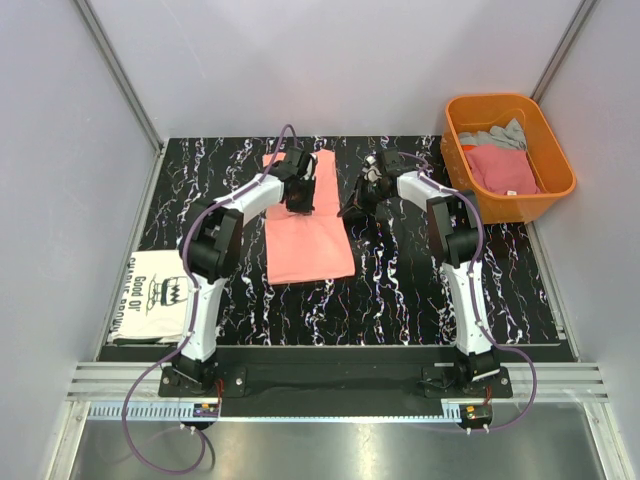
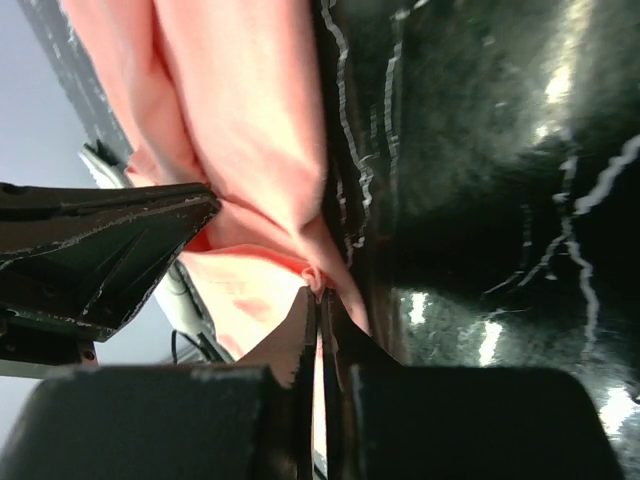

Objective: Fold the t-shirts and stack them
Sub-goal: Fold the tshirt

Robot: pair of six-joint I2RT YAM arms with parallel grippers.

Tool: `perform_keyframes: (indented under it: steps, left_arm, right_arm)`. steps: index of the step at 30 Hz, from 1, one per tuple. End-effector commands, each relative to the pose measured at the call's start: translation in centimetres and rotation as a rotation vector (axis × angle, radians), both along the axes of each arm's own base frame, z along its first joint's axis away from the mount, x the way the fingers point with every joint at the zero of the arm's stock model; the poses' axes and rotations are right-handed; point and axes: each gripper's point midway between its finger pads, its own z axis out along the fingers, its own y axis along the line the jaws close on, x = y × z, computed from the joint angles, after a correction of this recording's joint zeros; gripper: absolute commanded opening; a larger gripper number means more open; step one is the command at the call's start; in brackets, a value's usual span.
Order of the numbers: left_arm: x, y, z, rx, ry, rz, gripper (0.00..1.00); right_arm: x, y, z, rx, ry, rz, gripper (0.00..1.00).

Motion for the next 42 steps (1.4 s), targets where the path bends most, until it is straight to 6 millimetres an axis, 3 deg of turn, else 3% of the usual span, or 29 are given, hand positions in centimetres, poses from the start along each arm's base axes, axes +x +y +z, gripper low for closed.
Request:
perform_keyframes:
  steps: [1, 7, 11, 12, 14, 16, 18, 20, 23, 24, 26, 27, 28, 29, 30, 31, 32, 34, 35, 36, 37, 40, 41, 42]
  left_arm:
    - [1.4, 0.1, 0.9, -0.014, -0.039, -0.004, 0.0]
    - [1.7, 0.5, 0.9, -0.023, -0.034, 0.0, 0.0]
    - [1.7, 0.6, 1.5, -0.031, -0.028, 0.0, 0.06]
    - [1.7, 0.4, 2.3, -0.041, -0.034, -0.006, 0.16]
    - [1.9, 0.5, 3.5, -0.044, -0.05, -0.007, 0.24]
    - [2.1, 0.8, 6.0, -0.042, -0.084, 0.009, 0.41]
    - [2.2, 1.0, 9.0, -0.049, -0.13, 0.022, 0.43]
    - [1.8, 1.6, 10.8, -0.049, -0.154, 0.047, 0.48]
    - [0.1, 3.2, 13.7, -0.04, -0.188, 0.107, 0.57]
    - [-1.5, 3.8, 14.6, -0.053, -0.186, 0.131, 0.59]
    - [-3.2, 4.9, 15.2, -0.051, -0.189, 0.176, 0.6]
    - [-5.1, 5.6, 15.5, -0.073, -0.173, 0.215, 0.6]
    - [-6.2, 6.0, 15.3, -0.088, -0.156, 0.239, 0.59]
    - [-8.3, 6.6, 13.2, -0.084, -0.093, 0.267, 0.59]
    - [-9.6, 6.5, 14.4, -0.157, -0.089, 0.328, 0.6]
    - [-10.8, 6.8, 13.7, -0.177, -0.061, 0.369, 0.6]
    - [-13.6, 7.1, 12.1, -0.211, -0.004, 0.396, 0.58]
    - [-15.4, 6.4, 11.2, -0.35, 0.051, 0.512, 0.56]
    - [-17.9, 7.1, 8.0, -0.355, 0.115, 0.563, 0.56]
    - [-17.7, 6.6, 9.8, -0.493, 0.071, 0.62, 0.56]
    - [-18.2, 6.7, 9.3, -0.536, 0.073, 0.658, 0.57]
    - [-19.5, 7.6, 7.6, -0.653, 0.087, 0.808, 0.69]
    - [-20.2, 8.1, 6.1, -0.671, 0.119, 0.89, 0.72]
    - [-20.1, 8.3, 5.7, -0.701, 0.122, 0.923, 0.74]
  right_arm:
    - [0.9, -0.6, -0.2, -0.078, -0.035, -0.045, 0.0]
    - [0.6, -0.8, -0.8, -0.094, -0.027, -0.048, 0.0]
    - [0.9, -0.5, -0.5, -0.079, -0.035, -0.038, 0.13]
    - [1.0, -0.6, -0.3, -0.078, -0.04, -0.041, 0.18]
    - [1.0, -0.7, 0.3, -0.077, -0.043, -0.039, 0.27]
    - [1.0, -1.3, 1.2, -0.096, -0.039, -0.044, 0.36]
    - [1.1, -2.1, 2.1, -0.134, -0.062, -0.033, 0.45]
    - [0.4, -3.5, 3.0, -0.202, -0.065, -0.033, 0.58]
    - [-1.0, -5.4, 4.6, -0.285, -0.079, -0.047, 0.71]
    - [-2.3, -6.1, 3.9, -0.31, -0.049, -0.047, 0.74]
    - [-3.3, -7.2, 5.6, -0.346, -0.075, -0.075, 0.79]
    - [-4.8, -7.8, 6.0, -0.359, -0.066, -0.082, 0.8]
    - [-5.5, -8.0, 6.1, -0.363, -0.063, -0.092, 0.81]
    - [-6.2, -8.0, 6.3, -0.348, -0.042, -0.119, 0.82]
    - [-7.5, -8.1, 6.4, -0.322, -0.039, -0.138, 0.82]
    - [-8.3, -7.6, 6.6, -0.278, -0.028, -0.15, 0.82]
    - [-9.0, -7.3, 6.9, -0.242, 0.004, -0.198, 0.82]
    - [-10.4, -7.1, 7.2, -0.196, -0.026, -0.259, 0.82]
    - [-10.7, -6.9, 7.5, -0.162, 0.0, -0.321, 0.81]
    - [-12.4, -6.6, 7.2, -0.142, 0.011, -0.34, 0.81]
    - [-11.8, -6.1, 7.7, -0.098, -0.029, -0.376, 0.8]
    - [-13.6, -4.0, 7.2, -0.039, 0.004, -0.445, 0.76]
    - [-14.6, -3.6, 6.2, -0.032, 0.052, -0.482, 0.74]
    - [-15.1, -2.0, 6.5, -0.001, 0.029, -0.473, 0.73]
